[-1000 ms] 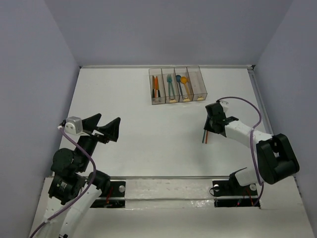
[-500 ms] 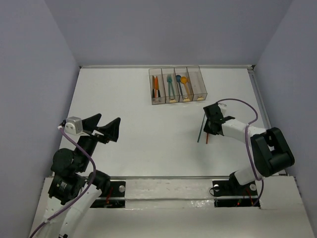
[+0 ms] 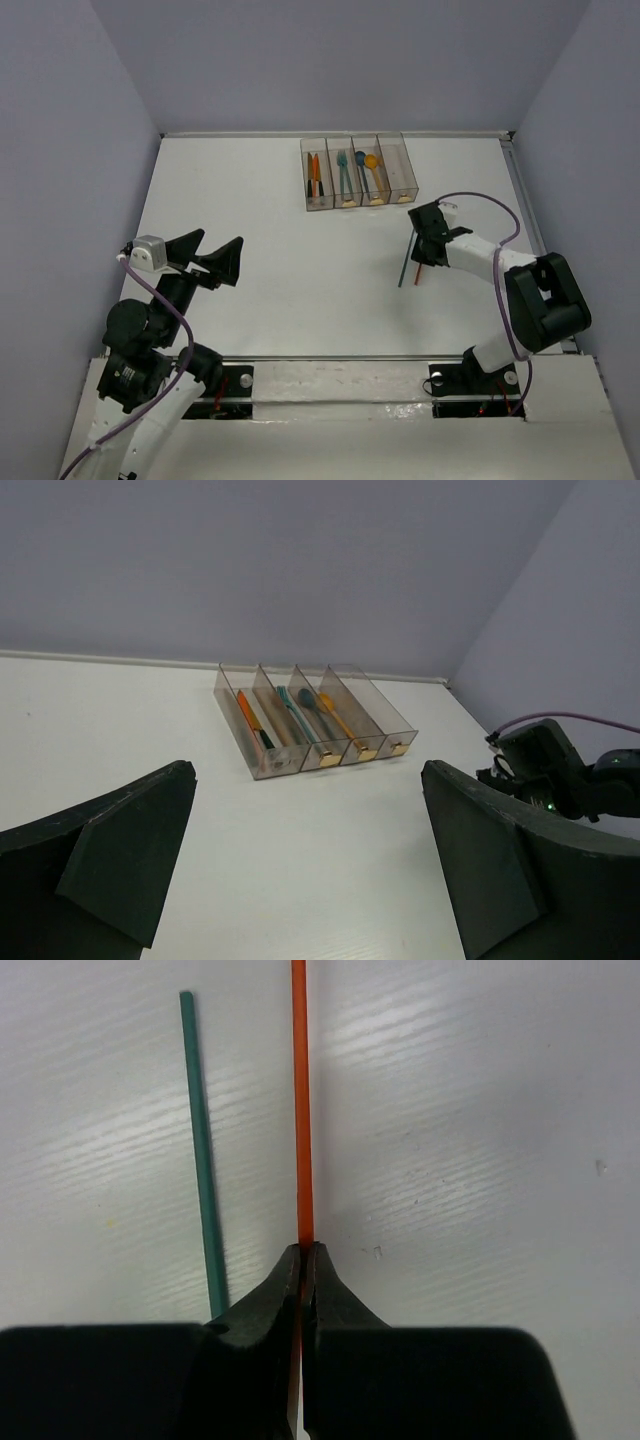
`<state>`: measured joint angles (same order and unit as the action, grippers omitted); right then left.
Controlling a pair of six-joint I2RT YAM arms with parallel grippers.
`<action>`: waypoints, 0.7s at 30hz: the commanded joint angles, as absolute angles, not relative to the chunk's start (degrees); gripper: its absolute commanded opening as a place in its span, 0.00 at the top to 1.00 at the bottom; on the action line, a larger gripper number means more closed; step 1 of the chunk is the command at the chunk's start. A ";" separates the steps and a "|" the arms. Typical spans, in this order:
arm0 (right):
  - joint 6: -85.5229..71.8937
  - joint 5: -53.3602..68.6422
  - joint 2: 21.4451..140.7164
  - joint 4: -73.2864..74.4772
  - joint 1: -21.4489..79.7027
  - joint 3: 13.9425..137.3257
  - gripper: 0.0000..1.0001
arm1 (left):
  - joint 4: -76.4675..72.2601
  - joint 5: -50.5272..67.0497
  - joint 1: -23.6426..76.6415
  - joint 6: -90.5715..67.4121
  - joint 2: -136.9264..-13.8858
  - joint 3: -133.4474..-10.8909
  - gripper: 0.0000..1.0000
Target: Sort the eating utensils into containers
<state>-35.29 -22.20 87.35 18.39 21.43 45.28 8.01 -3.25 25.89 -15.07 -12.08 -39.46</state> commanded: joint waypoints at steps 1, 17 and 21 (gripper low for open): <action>-31.30 -28.91 84.38 21.18 21.27 52.38 1.00 | 6.42 -3.52 26.19 -14.50 -11.69 -41.66 0.01; -3.78 -14.51 111.77 10.63 18.02 90.16 1.00 | 6.33 -3.87 26.19 -14.24 -14.50 -41.66 0.01; -2.90 -11.00 118.10 12.65 16.61 100.87 1.00 | 6.24 -3.60 26.19 -14.15 -15.12 -41.66 0.01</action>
